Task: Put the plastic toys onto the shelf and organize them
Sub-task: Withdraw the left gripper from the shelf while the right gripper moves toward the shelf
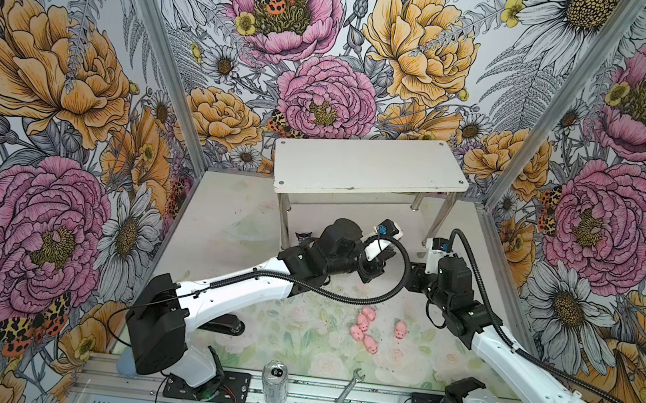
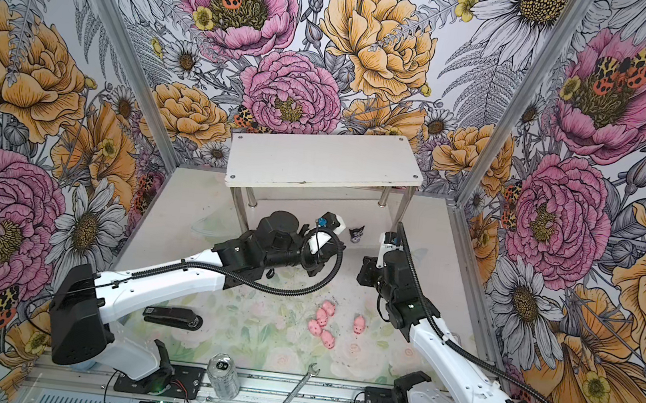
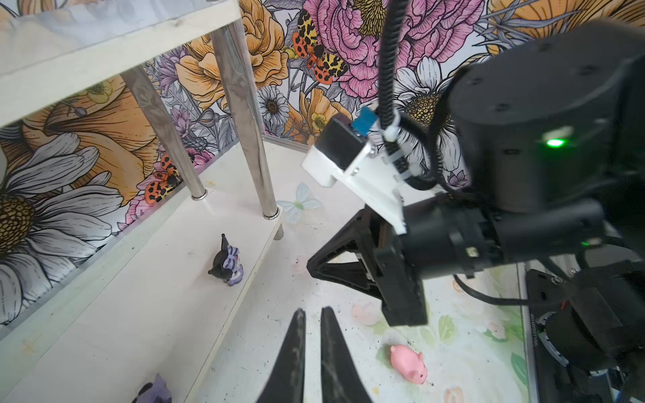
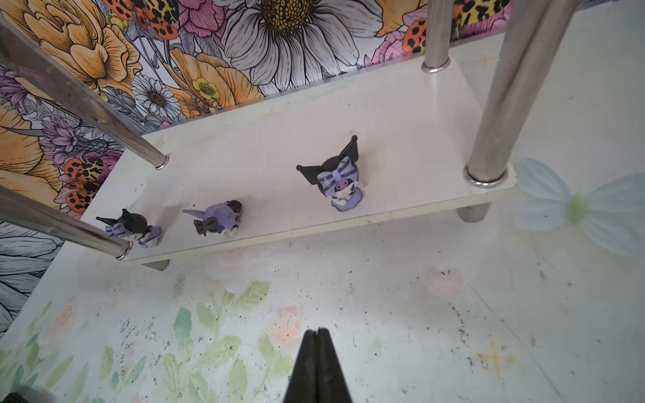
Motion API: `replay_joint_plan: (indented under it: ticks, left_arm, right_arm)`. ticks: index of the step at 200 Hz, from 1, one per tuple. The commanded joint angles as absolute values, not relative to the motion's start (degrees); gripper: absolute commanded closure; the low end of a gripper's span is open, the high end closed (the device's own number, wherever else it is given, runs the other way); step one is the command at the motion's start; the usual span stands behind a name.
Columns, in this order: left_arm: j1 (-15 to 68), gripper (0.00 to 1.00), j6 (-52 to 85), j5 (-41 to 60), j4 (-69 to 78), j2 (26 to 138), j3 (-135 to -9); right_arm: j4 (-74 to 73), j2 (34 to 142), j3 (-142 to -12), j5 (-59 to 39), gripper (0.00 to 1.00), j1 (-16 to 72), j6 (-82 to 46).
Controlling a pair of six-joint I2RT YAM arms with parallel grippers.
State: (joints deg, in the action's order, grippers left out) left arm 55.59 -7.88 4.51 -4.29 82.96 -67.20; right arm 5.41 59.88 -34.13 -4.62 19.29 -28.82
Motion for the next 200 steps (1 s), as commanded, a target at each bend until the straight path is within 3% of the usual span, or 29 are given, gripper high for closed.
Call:
replay_joint_plan:
  ticks: [1, 50, 128, 165, 200]
  left_arm:
    - [57.3, 0.87, -5.4, -2.6, -2.5, 77.8, -63.5]
    - [57.3, 0.84, -2.2, -6.7, -2.0, 69.5, -56.1]
    - [57.1, 0.84, -0.7, -9.2, -3.5, 68.6, -54.0]
    - [57.1, 0.84, 1.1, -11.2, -4.7, 68.7, -53.8]
    - [56.8, 0.79, 6.3, -17.0, -5.7, 65.4, -50.0]
  right_arm:
    - [-2.8, 64.4, -37.2, -12.4, 1.00, 17.5, -31.6]
    - [-5.4, 73.7, -42.6, -13.2, 1.00, 17.1, -31.1]
    - [-5.7, 79.3, -44.9, -8.4, 1.00, 16.4, -31.9]
    - [-3.8, 75.1, -42.4, -7.4, 1.00, 17.0, -31.9]
    - [13.7, 65.4, -41.9, 6.9, 1.00, 23.7, -27.7]
